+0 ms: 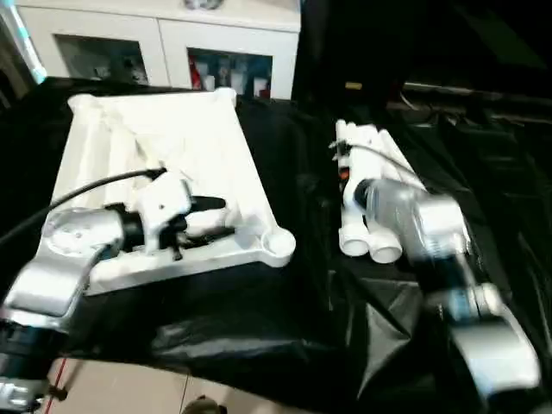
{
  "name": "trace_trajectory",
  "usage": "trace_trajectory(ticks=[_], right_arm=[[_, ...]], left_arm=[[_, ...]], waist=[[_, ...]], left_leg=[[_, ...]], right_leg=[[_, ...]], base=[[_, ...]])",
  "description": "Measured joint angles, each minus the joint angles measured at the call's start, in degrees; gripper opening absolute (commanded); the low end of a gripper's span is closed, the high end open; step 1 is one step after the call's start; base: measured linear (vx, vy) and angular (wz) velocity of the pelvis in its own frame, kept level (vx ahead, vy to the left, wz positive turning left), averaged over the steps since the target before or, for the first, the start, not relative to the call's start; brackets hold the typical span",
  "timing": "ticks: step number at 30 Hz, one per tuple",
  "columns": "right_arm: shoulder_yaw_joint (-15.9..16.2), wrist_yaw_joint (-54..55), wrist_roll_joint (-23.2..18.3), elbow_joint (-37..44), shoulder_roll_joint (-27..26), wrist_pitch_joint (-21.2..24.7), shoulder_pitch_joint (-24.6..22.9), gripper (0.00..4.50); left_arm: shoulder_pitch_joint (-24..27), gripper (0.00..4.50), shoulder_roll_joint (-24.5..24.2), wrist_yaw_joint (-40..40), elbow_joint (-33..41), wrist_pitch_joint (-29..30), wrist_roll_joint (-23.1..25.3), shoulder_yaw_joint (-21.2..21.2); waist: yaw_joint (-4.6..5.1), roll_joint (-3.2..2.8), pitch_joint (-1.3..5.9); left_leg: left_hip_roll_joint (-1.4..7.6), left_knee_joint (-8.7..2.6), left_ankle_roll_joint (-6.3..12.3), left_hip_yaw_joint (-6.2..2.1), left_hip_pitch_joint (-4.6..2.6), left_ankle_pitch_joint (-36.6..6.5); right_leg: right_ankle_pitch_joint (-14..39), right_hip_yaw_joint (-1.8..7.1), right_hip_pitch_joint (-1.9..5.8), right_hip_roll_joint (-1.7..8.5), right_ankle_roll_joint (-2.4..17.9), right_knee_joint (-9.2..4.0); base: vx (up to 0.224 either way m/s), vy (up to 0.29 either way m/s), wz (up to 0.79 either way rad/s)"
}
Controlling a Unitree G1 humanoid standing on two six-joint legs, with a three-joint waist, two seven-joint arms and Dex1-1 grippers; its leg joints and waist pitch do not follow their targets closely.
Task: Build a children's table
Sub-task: Pick table leg
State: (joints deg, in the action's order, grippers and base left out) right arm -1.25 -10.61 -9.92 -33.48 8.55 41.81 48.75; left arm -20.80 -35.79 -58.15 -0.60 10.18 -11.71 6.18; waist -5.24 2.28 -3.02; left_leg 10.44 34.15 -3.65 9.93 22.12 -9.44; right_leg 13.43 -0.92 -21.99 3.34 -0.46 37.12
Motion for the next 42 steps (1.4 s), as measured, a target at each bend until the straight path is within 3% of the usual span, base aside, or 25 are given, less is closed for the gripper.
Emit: trace_trajectory(ticks=[9,11,17,25,26,42], right_arm=[[-2.8,4.6,0.8,-14.9,0.0,1.5,6.7,4.50],[-2.8,4.4,0.8,-17.5,-0.1,1.2,7.1,4.50],[-3.8,4.6,0.8,-22.4,-1.0,0.0,7.8,4.50],[-5.4,5.5,0.5,-29.4,-1.2,-0.7,9.9,4.50],[-5.9,5.7,0.4,-30.3,-1.2,-0.7,9.9,4.21],[-9.5,6.7,-0.8,-34.8,-1.2,-2.6,11.5,2.92]], left_arm=[[-0.1,3.55,1.0,0.2,2.1,2.1,0.0,1.8],[-0.1,3.90,0.9,0.1,2.1,2.3,0.2,2.0],[-0.2,4.35,0.8,-0.5,2.0,2.5,0.2,2.8],[-0.8,4.45,0.7,-1.6,2.0,3.2,0.2,3.5],[-0.9,4.50,0.7,-1.6,2.0,3.2,0.2,3.6],[-1.3,4.50,0.6,-1.3,2.1,2.9,1.3,3.8]], waist=[[0.26,-0.06,-0.04],[0.23,-0.09,-0.06],[0.17,-0.10,-0.07],[0.11,-0.10,-0.07],[0.11,-0.10,-0.07],[0.14,0.09,-0.11]], left_leg=[[0.04,-0.03,0.00,0.01,-0.01,0.0],[0.04,-0.03,-0.01,0.01,0.00,0.0],[0.04,-0.03,-0.01,0.01,0.02,0.0],[0.04,-0.03,-0.01,0.01,0.02,0.0],[0.04,-0.03,-0.01,0.01,0.02,0.0],[0.08,-0.03,0.02,0.05,0.02,0.0]], right_leg=[[0.0,0.00,-0.03,-0.03,0.0,0.02],[0.0,0.00,-0.03,-0.03,0.0,0.02],[0.0,0.00,-0.04,-0.03,0.0,0.01],[0.0,-0.01,-0.04,-0.03,0.0,0.01],[0.0,-0.01,-0.04,-0.03,0.0,0.01],[0.0,-0.02,-0.04,-0.04,0.0,0.02]], base=[[0.000,0.000,0.00],[0.000,0.000,0.00],[0.000,0.000,0.00],[0.000,0.000,0.00],[0.000,0.000,0.00],[0.000,0.000,0.00]])
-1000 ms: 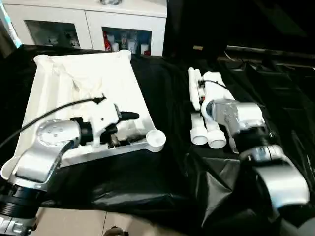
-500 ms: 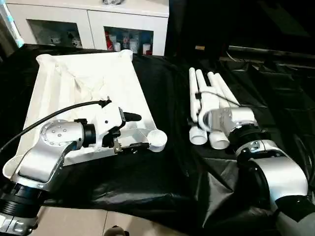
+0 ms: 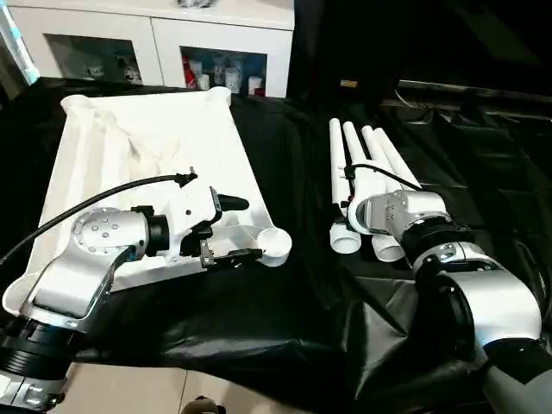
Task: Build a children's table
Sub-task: Pick table leg
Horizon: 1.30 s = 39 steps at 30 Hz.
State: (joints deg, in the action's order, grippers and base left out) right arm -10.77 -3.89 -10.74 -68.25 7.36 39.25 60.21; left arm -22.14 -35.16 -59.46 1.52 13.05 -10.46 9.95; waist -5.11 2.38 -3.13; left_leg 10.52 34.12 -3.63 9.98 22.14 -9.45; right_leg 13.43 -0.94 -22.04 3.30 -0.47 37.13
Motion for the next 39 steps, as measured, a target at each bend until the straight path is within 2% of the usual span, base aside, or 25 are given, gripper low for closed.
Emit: trace_trajectory(ticks=[9,15,20,24,28,30,32,39], right_arm=[[-1.2,1.0,-0.2,-0.7,0.0,-1.4,0.1,2.15],[-1.5,1.4,-0.5,-0.7,0.0,-2.5,0.1,1.96],[-3.0,0.9,-1.0,-0.1,0.0,-4.4,0.1,1.93],[-5.1,-3.8,-4.6,5.0,-0.9,-9.1,-0.9,1.93],[-5.6,-10.0,-7.4,14.8,-1.8,-12.2,-3.5,1.93],[-5.7,-13.3,-9.5,20.6,-1.9,-11.7,-6.0,1.93],[-5.6,-18.0,-12.4,27.5,-2.3,-10.5,-9.5,1.93],[-4.4,-28.0,-19.8,43.0,-2.2,-5.6,-16.6,1.93]], left_arm=[[0.0,4.50,-0.2,-0.1,0.5,-0.4,0.2,0.0],[-0.5,4.50,0.3,0.4,0.2,-0.7,0.2,0.0],[-1.5,4.50,2.2,2.8,-0.4,-1.3,0.6,-0.1],[-5.5,4.50,5.2,10.3,-4.4,-3.7,4.2,-1.2],[-10.1,4.50,10.2,18.9,-7.4,-1.4,5.1,-4.2],[-12.0,4.50,13.9,21.4,-7.6,2.2,2.1,-6.2],[-14.1,4.50,18.8,23.9,-7.9,6.9,-3.5,-9.5],[-19.8,4.50,26.8,29.9,-9.6,18.1,-17.4,-18.3]], waist=[[0.03,-0.01,0.00],[0.02,-0.04,-0.02],[0.01,-0.09,-0.05],[0.02,-0.13,-0.08],[-0.04,-0.12,-0.08],[-0.25,-0.14,-0.08],[-0.64,-0.26,-0.15],[-0.78,-0.70,-0.34]], left_leg=[[0.01,0.00,0.00,0.00,-0.01,0.0],[0.01,0.00,0.00,0.00,0.00,0.0],[0.01,0.00,-0.01,0.00,0.08,0.0],[0.03,0.01,0.03,0.00,0.21,0.0],[0.03,0.03,0.03,0.00,0.27,0.0],[0.02,0.04,0.04,0.00,0.33,0.0],[0.02,0.16,0.10,-0.01,0.40,0.0],[0.04,0.20,0.32,-0.07,0.38,-0.2]], right_leg=[[0.0,0.00,0.00,0.00,0.0,0.01],[0.0,0.00,-0.01,0.00,0.0,0.01],[0.0,-0.01,-0.06,0.00,0.0,0.00],[-0.1,-0.02,-0.20,-0.01,0.0,0.01],[-0.1,-0.02,-0.20,-0.01,0.0,-0.04],[-0.1,-0.04,-0.19,-0.01,0.0,-0.08],[-0.1,-0.06,-0.19,0.00,0.0,-0.09],[-0.1,-0.08,-0.19,-0.01,0.0,-0.05]], base=[[0.000,0.000,0.00],[0.000,0.000,0.00],[0.000,0.000,0.00],[0.000,0.000,0.00],[0.000,0.000,0.00],[0.000,0.000,0.00],[0.000,0.000,0.00],[0.000,0.000,0.00]])
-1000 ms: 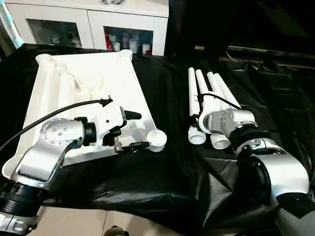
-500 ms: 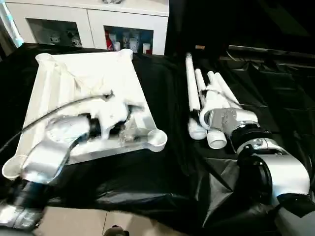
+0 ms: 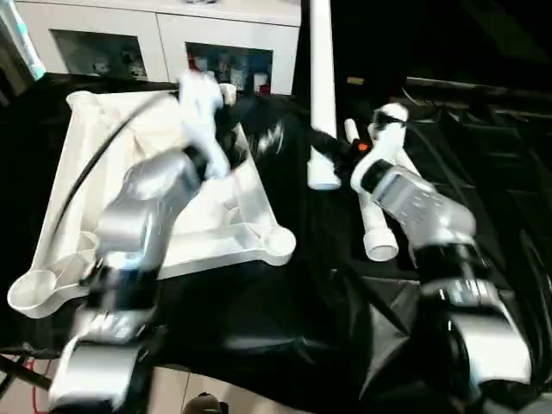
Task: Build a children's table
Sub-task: Pick table leg
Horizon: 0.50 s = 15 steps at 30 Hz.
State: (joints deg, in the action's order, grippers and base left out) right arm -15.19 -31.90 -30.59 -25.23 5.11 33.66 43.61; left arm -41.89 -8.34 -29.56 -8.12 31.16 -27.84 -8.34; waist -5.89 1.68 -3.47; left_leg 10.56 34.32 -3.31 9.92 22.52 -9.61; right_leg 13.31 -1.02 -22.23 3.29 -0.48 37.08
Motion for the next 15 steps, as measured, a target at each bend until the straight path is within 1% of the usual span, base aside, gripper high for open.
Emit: trace_trajectory(ticks=[2,4,5,8,12,15], right_arm=[[0.4,-1.2,-1.1,2.2,0.1,1.2,-0.9,1.92],[1.1,-2.1,-1.6,5.0,0.3,2.2,-2.3,1.91],[1.9,-3.7,-2.7,7.3,0.5,3.1,-3.8,1.91],[4.8,-6.8,-3.7,11.8,0.9,5.2,-5.9,1.91],[8.6,-10.0,-3.5,15.2,2.7,5.7,-7.4,1.91],[10.2,-11.2,-3.2,16.5,3.3,5.7,-8.1,1.91]], left_arm=[[-0.7,4.50,0.8,0.5,0.0,0.9,-1.9,-0.9],[-1.4,4.50,1.6,1.2,0.0,2.3,-2.5,-1.4],[-1.6,4.50,2.2,1.7,0.1,3.2,-3.2,-1.9],[-1.6,4.50,3.4,2.9,0.1,5.4,-4.6,-2.1],[-1.6,4.50,5.1,2.9,1.4,8.8,-8.4,-2.0],[-1.6,4.50,5.6,3.4,2.2,9.8,-8.6,-1.9]], waist=[[0.04,-0.02,-0.01],[-0.12,-0.02,-0.02],[-0.37,-0.03,-0.02],[-0.61,-0.08,-0.06],[-0.81,-0.09,-0.07],[-0.79,-0.09,-0.07]], left_leg=[[0.01,0.00,0.01,-0.01,-0.01,0.0],[0.01,-0.01,0.02,-0.02,-0.01,0.0],[0.01,0.00,0.03,-0.02,-0.02,0.0],[0.01,0.01,0.04,-0.02,0.00,0.0],[0.00,0.01,0.04,-0.03,0.00,0.0],[0.01,0.01,0.03,-0.04,-0.02,0.0]], right_leg=[[0.0,-0.01,0.01,-0.01,0.0,0.00],[0.0,-0.02,0.02,-0.01,0.0,-0.03],[0.0,-0.01,0.06,-0.01,0.0,-0.06],[0.0,-0.01,0.06,-0.01,0.0,-0.08],[0.0,-0.02,0.06,0.00,0.0,-0.07],[0.0,-0.02,0.07,0.00,0.0,-0.06]], base=[[0.000,0.000,0.00],[0.000,0.000,0.00],[0.000,0.000,0.00],[0.000,0.000,0.00],[0.000,0.000,0.00],[0.000,0.000,0.00]])
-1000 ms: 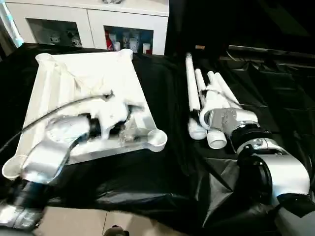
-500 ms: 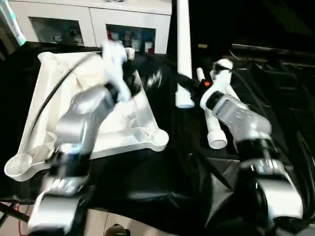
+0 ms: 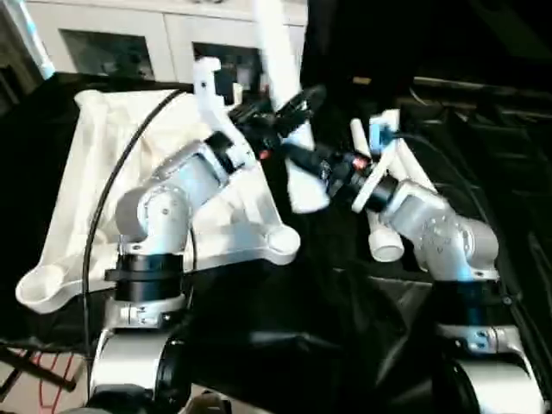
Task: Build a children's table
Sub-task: Pick table leg
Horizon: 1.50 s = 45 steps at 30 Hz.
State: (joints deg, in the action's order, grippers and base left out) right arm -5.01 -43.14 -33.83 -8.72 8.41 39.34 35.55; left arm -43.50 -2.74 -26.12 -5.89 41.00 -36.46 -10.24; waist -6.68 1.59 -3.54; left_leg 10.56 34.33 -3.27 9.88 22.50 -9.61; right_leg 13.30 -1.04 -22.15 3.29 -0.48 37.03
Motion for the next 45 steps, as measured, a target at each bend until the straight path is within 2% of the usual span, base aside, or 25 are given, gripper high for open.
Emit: trace_trajectory(ticks=[5,7,9,12,14,23,26,32,37,38,43,45], right_arm=[[1.9,0.6,2.1,0.9,0.5,-0.7,-0.2,1.91],[3.6,1.7,4.7,1.1,1.0,-2.4,-0.2,1.91],[5.9,3.4,8.3,1.4,1.5,-4.8,-0.2,1.91],[7.4,5.6,10.9,1.5,1.5,-6.4,-0.2,1.91],[8.2,6.9,12.3,1.6,1.3,-7.0,-0.1,1.91],[9.9,8.3,14.6,1.6,1.2,-8.9,-0.1,1.91],[10.0,8.3,15.5,1.7,1.2,-9.1,-0.1,1.91],[10.2,9.0,16.1,1.7,1.1,-9.6,-0.1,1.91],[10.5,9.2,16.4,1.7,1.2,-9.7,0.0,1.91],[10.5,9.2,16.5,1.7,1.1,-9.8,0.0,2.47],[10.0,7.8,15.3,1.7,0.9,-9.5,0.7,2.80],[9.9,6.3,14.1,1.7,1.8,-8.4,0.7,3.03]], left_arm=[[-0.1,4.50,1.3,3.4,0.0,1.5,-0.3,-0.9],[-0.1,4.14,1.9,6.0,-0.1,2.7,-1.0,-2.1],[-0.8,4.11,2.3,9.6,-0.7,5.3,-2.2,-4.0],[-1.8,3.72,2.7,13.1,-0.7,7.0,-2.5,-5.9],[-1.8,3.61,3.3,15.3,-0.7,7.8,-2.5,-6.5],[-1.8,2.85,3.5,17.7,-0.6,7.8,-2.2,-6.9],[-1.8,2.73,3.0,17.7,-0.5,7.5,-0.8,-5.6],[-1.4,2.13,2.9,17.9,0.1,7.4,0.2,-4.5],[-1.4,1.96,3.2,18.0,0.2,7.2,0.1,-4.4],[-1.4,1.95,3.2,17.9,0.2,7.0,0.2,-4.4],[-0.9,1.93,1.7,14.7,0.7,5.2,0.3,-3.0],[-0.5,1.92,-0.9,10.5,1.5,4.6,1.3,0.3]], waist=[[0.01,0.00,0.00],[0.03,0.00,0.00],[0.08,0.00,0.00],[0.15,0.00,0.00],[0.15,0.00,-0.01],[0.10,0.00,-0.01],[0.11,0.00,-0.01],[0.16,0.02,-0.02],[0.15,0.08,-0.06],[0.15,0.08,-0.06],[0.16,0.10,-0.07],[0.07,0.14,-0.09]], left_leg=[[0.00,0.01,0.01,0.00,0.01,0.0],[0.00,0.01,0.00,-0.01,0.01,0.0],[0.00,0.00,-0.01,-0.02,0.01,0.0],[-0.01,0.00,-0.01,-0.02,0.02,0.0],[-0.01,0.00,0.00,-0.02,0.04,0.0],[-0.02,0.01,0.00,-0.02,0.05,0.0],[-0.02,0.01,0.00,-0.03,0.05,0.0],[-0.02,0.00,0.00,-0.03,0.05,0.0],[-0.02,0.01,0.01,-0.03,0.05,0.0],[-0.02,0.01,0.00,-0.03,0.05,0.0],[-0.02,0.00,0.01,-0.03,0.05,0.0],[-0.02,0.00,0.02,-0.02,0.06,0.0]], right_leg=[[0.0,0.01,0.00,0.00,0.0,-0.01],[0.0,0.00,0.00,0.00,0.0,-0.01],[0.0,0.00,-0.01,0.00,0.0,-0.01],[0.0,0.00,-0.01,0.00,0.0,-0.03],[0.0,0.00,-0.01,0.00,0.0,-0.04],[0.0,0.00,-0.01,0.00,-0.1,-0.05],[0.0,0.00,-0.01,0.00,-0.1,-0.05],[0.0,0.01,-0.01,0.00,-0.1,-0.05],[0.0,0.01,-0.01,0.00,-0.1,-0.05],[0.0,0.01,-0.01,0.00,-0.1,-0.05],[0.0,0.01,-0.02,0.00,-0.1,-0.05],[0.0,0.00,-0.02,0.00,-0.1,-0.07]], base=[[0.000,0.000,0.00],[0.000,0.000,0.00],[0.000,0.000,0.00],[0.000,0.000,0.00],[0.000,0.000,0.00],[0.000,0.000,0.00],[0.000,0.000,0.00],[0.000,0.000,0.00],[0.000,0.000,0.00],[0.000,0.000,0.00],[0.000,0.000,0.00],[0.000,0.000,0.00]])
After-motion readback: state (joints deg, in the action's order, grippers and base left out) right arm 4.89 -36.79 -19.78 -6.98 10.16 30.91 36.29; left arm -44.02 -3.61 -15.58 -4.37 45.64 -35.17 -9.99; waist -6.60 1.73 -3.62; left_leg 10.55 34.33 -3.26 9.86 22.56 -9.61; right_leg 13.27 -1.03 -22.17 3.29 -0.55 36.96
